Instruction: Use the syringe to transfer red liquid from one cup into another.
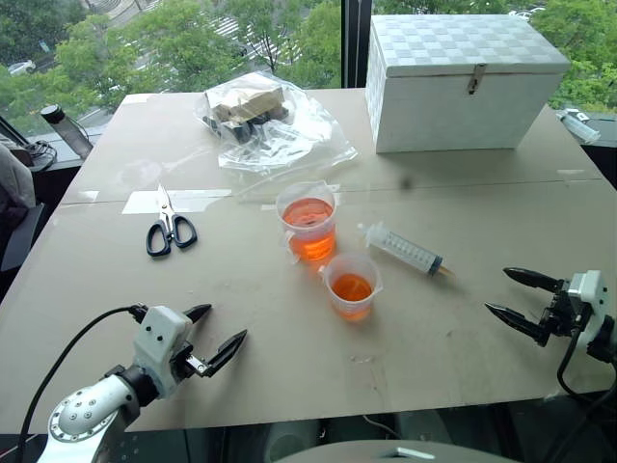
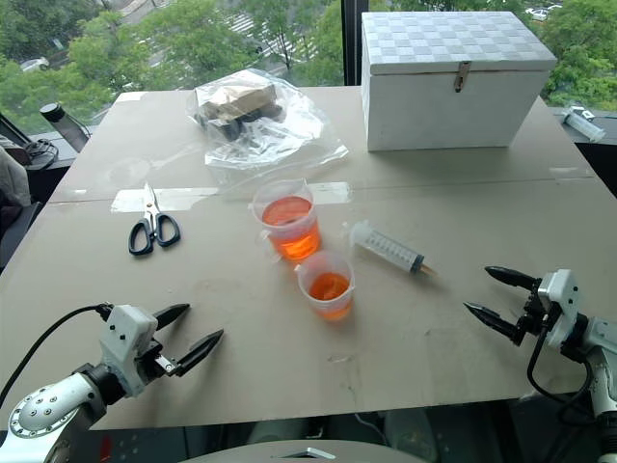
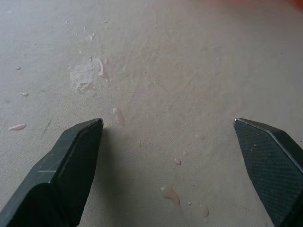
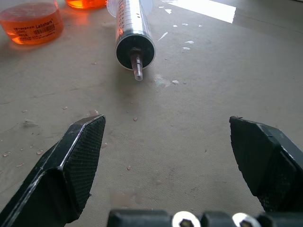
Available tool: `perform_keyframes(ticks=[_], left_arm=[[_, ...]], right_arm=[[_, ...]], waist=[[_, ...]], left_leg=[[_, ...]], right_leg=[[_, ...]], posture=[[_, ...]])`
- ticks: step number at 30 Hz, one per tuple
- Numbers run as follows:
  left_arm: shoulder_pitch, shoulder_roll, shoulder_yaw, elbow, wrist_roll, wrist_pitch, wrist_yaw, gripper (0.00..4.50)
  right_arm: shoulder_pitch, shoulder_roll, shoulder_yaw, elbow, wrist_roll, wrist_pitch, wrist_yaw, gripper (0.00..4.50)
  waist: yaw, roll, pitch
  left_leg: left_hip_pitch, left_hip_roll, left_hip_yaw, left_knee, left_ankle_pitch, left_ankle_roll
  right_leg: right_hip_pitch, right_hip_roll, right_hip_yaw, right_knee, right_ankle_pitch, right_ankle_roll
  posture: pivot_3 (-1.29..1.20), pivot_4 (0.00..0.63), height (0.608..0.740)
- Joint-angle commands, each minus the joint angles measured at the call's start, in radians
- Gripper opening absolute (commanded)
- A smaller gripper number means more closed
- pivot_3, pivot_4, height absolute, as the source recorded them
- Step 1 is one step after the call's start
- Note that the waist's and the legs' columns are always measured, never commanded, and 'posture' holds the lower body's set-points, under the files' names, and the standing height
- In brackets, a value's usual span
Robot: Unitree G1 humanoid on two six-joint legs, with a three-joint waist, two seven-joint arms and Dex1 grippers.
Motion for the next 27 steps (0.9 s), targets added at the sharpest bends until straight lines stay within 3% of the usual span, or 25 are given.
perform_keyframes(ticks=[1, 19, 24, 27], left_arm=[[0.0, 0.007, 0.007, -0.017, -0.013, -0.016, -0.014, 4.5], [-0.005, 0.008, 0.005, -0.069, -0.032, 0.02, -0.014, 4.5], [-0.005, 0.022, 0.012, -0.085, -0.04, 0.024, -0.031, 4.5], [-0.019, 0.071, 0.056, -0.133, -0.118, 0.079, -0.069, 4.5]], right_arm=[[0.0, -0.021, -0.028, -0.016, 0.01, -0.009, 0.0, 4.47], [-0.016, -0.045, -0.021, -0.038, 0.017, 0.018, 0.001, 4.47], [-0.018, -0.054, -0.013, -0.097, 0.031, 0.066, 0.006, 4.47], [-0.033, -0.083, 0.018, -0.217, 0.05, 0.185, -0.022, 4.47]], waist=[[0.0, 0.0, 0.0], [0.0, 0.0, 0.0], [0.0, 0.0, 0.0], [0.0, 0.0, 0.0]], left_leg=[[0.0, 0.0, 0.0, 0.0, 0.0, 0.0], [0.0, 0.0, 0.0, 0.0, 0.0, 0.0], [0.0, 0.0, 0.0, 0.0, 0.0, 0.0], [0.0, 0.0, 0.0, 0.0, 0.0, 0.0]], right_leg=[[0.0, 0.0, 0.0, 0.0, 0.0, 0.0], [0.0, 0.0, 0.0, 0.0, 0.0, 0.0], [0.0, 0.0, 0.0, 0.0, 0.0, 0.0], [0.0, 0.0, 0.0, 0.0, 0.0, 0.0]], posture=[[0.0, 0.15, 0.74], [0.0, 0.15, 0.74], [0.0, 0.15, 0.74], [0.0, 0.15, 0.74]])
